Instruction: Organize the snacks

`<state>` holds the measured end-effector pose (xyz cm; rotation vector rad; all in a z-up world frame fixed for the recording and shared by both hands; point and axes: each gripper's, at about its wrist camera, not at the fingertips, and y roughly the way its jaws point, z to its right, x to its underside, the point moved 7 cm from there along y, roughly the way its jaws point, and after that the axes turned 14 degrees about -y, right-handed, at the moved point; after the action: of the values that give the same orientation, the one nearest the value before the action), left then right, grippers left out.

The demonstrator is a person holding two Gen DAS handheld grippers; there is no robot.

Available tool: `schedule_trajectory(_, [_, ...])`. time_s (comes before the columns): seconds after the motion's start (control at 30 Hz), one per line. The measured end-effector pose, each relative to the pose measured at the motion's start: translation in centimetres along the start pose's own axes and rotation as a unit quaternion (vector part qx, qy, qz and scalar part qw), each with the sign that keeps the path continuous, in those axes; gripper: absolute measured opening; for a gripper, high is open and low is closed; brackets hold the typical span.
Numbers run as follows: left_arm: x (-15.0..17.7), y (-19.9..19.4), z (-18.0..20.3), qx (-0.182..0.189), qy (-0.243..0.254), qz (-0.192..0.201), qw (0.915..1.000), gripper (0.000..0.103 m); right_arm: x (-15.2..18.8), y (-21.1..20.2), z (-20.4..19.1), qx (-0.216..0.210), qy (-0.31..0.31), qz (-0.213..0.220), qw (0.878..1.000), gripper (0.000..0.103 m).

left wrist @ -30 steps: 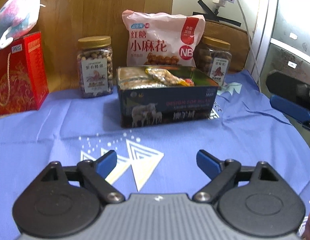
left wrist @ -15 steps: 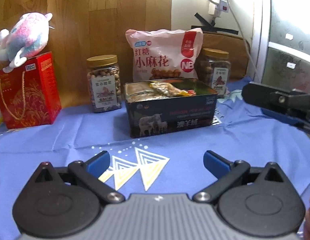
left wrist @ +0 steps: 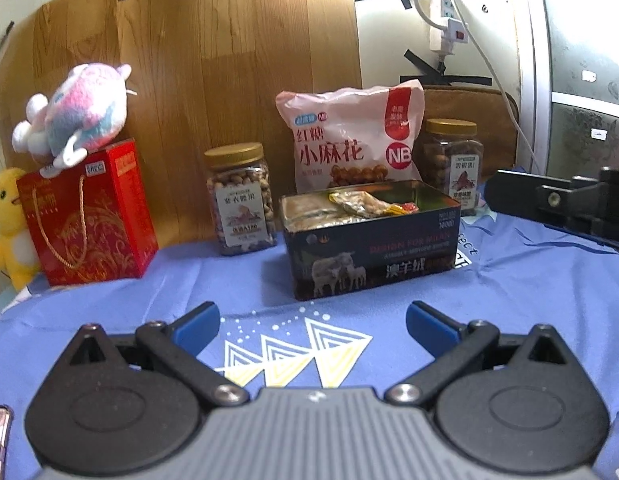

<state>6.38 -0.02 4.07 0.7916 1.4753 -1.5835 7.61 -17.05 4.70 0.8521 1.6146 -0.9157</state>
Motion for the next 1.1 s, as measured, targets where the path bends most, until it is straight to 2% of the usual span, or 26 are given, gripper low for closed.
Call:
schedule_trajectory(0.13, [-0.2, -0.5, 0.2, 0.009, -0.003, -0.004, 0.9999, 0.103, -0.3, -0.3, -0.4, 0.005, -0.01, 0.008, 1.0, 0.079])
schedule_trajectory(0.37, [-1.5, -2.0, -0.2, 0.001, -0.017, 0.024, 0.9996, 0.103, -0.1, -0.3, -0.4, 0.011, -0.011, 0.008, 1.0, 0.08])
schedule_trajectory(0.57, [-2.1, -2.9, -0.1, -0.013, -0.006, 0.047, 0.9988, 0.103, -0.4, -0.9, -0.6, 0.015, -0.015, 0.021, 1.0, 0.081])
schedule_trajectory(0.8, [-1.8, -2.8, 0.3, -0.014, 0.001, 0.039, 0.9992, 0.103, -1.0, -1.9, -0.9, 0.02, -0.024, 0.042, 0.999, 0.084])
schedule_trajectory(1.1, [-1.5, -2.6, 0.3, -0.02, 0.004, 0.032, 0.9993, 0.103, -0.5, -1.7, -1.0, 0.012, -0.022, 0.032, 0.999, 0.085])
